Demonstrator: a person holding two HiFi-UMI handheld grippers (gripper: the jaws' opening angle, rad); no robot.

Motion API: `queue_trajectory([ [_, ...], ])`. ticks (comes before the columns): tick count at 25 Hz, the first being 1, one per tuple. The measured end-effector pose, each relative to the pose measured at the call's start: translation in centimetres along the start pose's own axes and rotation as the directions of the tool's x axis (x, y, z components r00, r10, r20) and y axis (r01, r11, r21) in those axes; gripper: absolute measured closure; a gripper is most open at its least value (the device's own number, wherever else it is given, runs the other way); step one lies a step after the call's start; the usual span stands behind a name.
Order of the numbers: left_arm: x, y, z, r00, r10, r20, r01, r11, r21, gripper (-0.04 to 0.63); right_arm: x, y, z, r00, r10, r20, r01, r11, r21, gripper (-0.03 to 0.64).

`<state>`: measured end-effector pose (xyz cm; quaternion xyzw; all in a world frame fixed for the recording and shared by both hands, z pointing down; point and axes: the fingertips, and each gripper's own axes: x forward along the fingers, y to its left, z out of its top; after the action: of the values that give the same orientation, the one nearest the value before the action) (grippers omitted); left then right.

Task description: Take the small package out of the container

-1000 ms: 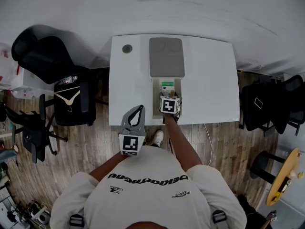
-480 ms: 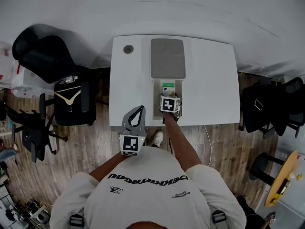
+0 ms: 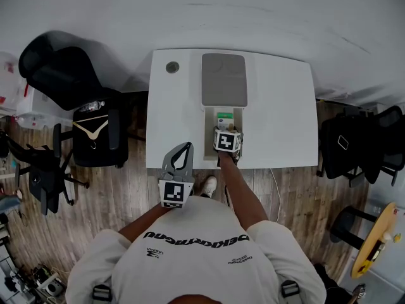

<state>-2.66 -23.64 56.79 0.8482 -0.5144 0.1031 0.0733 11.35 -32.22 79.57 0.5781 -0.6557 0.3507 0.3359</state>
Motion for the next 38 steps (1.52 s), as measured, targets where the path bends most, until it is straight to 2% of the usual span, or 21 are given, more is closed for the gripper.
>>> queue_trajectory([
  [21,-1.8,-1.0,0.7,1.0,-0.003,0.026,0.003,1.0,0.022,0.6,-3.8,-0.1,0.6,0.995,0.024,0.098,-0.026,0.999,0.02,0.276],
  [38,-4.0,-2.0,1.1,0.999,-0.005,0.05,0.004,1.0,0.021,0.6,-8.5,0.5,1.1,0.968,0.078,0.237,-0.082,0.997,0.007,0.275],
])
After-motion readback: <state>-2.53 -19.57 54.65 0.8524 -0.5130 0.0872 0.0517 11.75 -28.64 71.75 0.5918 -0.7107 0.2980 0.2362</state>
